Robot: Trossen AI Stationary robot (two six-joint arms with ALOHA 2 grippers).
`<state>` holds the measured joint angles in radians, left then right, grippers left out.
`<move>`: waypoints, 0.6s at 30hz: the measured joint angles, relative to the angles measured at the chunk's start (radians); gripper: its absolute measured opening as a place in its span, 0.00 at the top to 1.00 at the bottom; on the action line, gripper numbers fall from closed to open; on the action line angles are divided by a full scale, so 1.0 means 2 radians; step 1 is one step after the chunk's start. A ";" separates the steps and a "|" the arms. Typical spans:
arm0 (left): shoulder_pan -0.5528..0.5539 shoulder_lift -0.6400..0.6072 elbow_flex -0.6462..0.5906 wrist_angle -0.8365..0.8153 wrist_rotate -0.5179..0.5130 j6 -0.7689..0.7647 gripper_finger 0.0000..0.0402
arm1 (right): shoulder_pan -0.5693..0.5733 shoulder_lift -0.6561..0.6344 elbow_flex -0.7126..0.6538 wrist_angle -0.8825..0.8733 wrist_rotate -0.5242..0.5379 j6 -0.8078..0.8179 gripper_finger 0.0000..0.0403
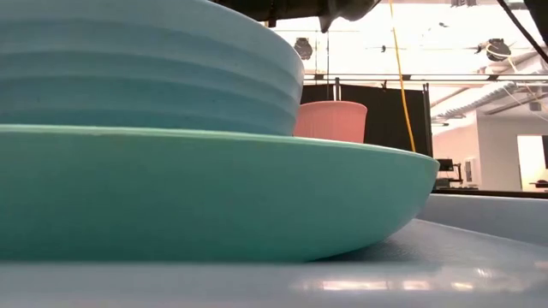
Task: Set up tray
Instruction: Put the orange spoon on the yellow table napkin to the right of the orange fork
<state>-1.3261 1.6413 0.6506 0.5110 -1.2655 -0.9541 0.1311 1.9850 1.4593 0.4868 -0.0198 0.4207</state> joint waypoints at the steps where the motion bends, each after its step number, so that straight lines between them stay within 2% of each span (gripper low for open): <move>1: 0.001 0.000 0.000 0.010 0.000 0.022 0.94 | 0.001 0.000 0.000 0.000 0.004 0.004 1.00; 6: 0.004 -0.002 0.000 0.079 0.007 0.169 0.96 | 0.005 0.003 0.000 -0.010 0.012 0.018 1.00; 10: 0.005 -0.023 0.000 0.143 0.031 0.288 0.97 | 0.005 0.025 0.000 0.011 0.011 0.041 1.00; 15: -0.004 -0.079 0.000 0.144 0.054 0.366 0.97 | 0.005 0.074 0.021 0.032 -0.004 0.065 1.00; 18: -0.012 -0.113 0.000 0.133 0.049 0.393 0.98 | 0.007 0.100 0.054 0.025 -0.016 0.070 1.00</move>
<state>-1.3498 1.4158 0.6498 0.7777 -1.1670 -0.1673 0.1445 2.1854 1.5675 0.5376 -0.0515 0.5603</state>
